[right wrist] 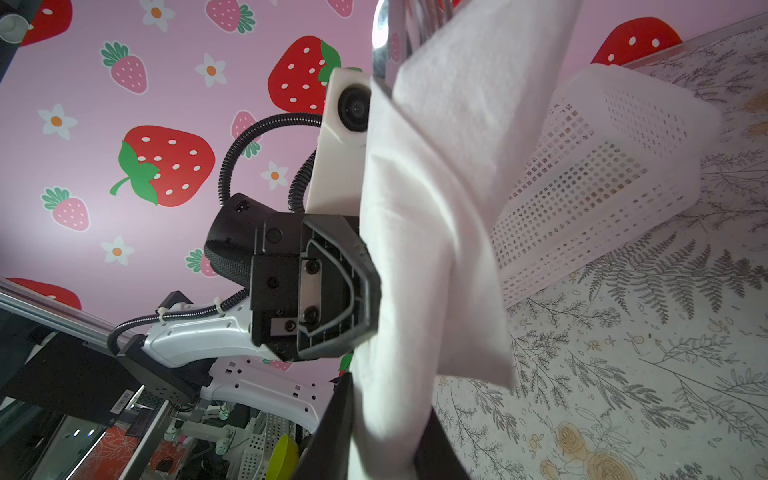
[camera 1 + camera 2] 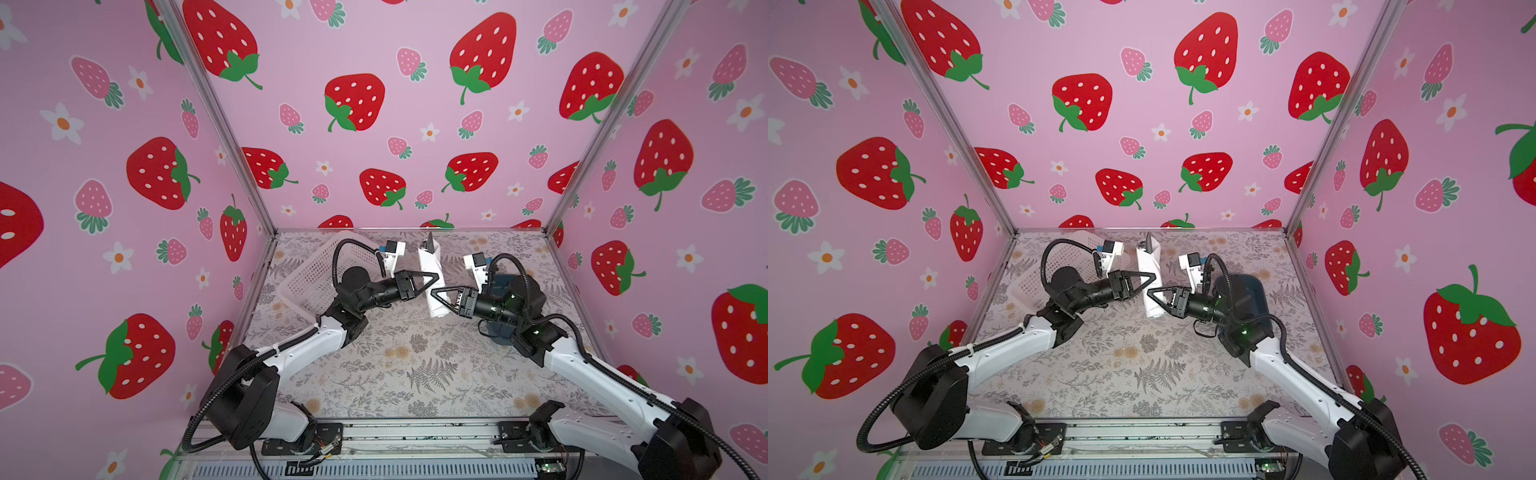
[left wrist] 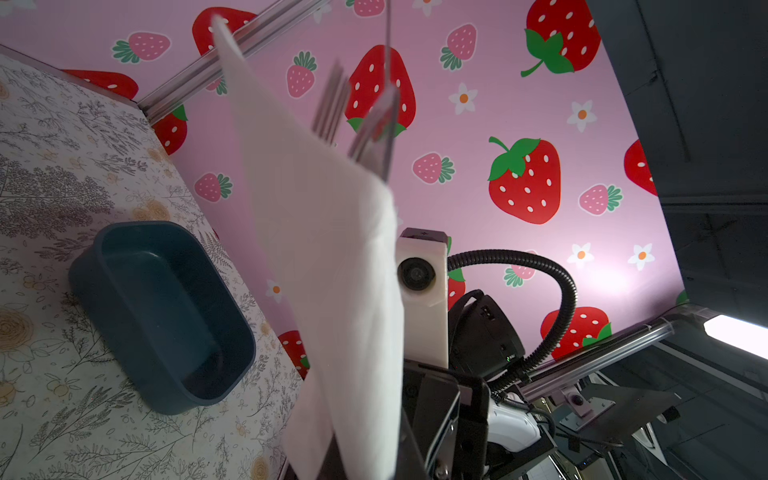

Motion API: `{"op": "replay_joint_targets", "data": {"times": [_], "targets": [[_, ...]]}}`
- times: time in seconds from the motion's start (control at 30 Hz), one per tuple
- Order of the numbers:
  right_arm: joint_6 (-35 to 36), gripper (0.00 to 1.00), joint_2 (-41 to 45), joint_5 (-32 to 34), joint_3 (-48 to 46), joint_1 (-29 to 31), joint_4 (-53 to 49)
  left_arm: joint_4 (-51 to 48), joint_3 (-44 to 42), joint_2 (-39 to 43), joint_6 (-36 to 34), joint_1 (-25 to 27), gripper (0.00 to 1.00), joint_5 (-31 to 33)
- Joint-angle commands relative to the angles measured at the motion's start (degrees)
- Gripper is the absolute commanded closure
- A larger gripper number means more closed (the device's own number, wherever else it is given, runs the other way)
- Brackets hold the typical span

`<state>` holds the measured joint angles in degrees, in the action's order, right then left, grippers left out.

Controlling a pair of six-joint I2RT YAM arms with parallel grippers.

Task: Place the utensils on the paper napkin and roll it up

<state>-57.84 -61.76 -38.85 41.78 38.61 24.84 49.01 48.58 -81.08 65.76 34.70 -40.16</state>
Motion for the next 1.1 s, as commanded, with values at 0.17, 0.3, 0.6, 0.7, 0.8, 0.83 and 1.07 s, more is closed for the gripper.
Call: {"op": "replay_joint_targets", "data": {"times": [0.17,0.3,0.6,0.7,0.8,0.83,1.07], "targets": [[0.9,0.87,1.6,-0.2,0.5,0.3,4.2,-2.1,1.5,-0.3,-1.5,-0.1,0.90,0.3],[1.3,0.89,1.8,0.4,0.5,0.3,3.6,-4.8,1.2,0.3,-3.0,-0.1,0.86,1.0],[2.1,0.91,2.2,1.3,0.7,0.3,1.9,-8.0,0.9,0.6,-3.9,-0.1,0.68,2.4],[2.5,0.91,2.3,1.3,0.7,0.3,1.4,-8.4,0.9,0.4,-3.6,-0.1,0.56,2.8],[2.7,0.91,2.3,1.2,0.7,0.3,1.1,-8.7,0.9,0.3,-3.3,-0.1,0.48,2.9],[2.8,0.92,2.2,1.2,0.7,0.3,0.9,-8.6,1.0,0.1,-3.1,-0.1,0.45,2.6],[3.3,0.91,1.8,-0.3,0.7,0.3,1.0,-6.1,2.6,-1.3,-1.8,-0.3,0.37,-1.1]]}}
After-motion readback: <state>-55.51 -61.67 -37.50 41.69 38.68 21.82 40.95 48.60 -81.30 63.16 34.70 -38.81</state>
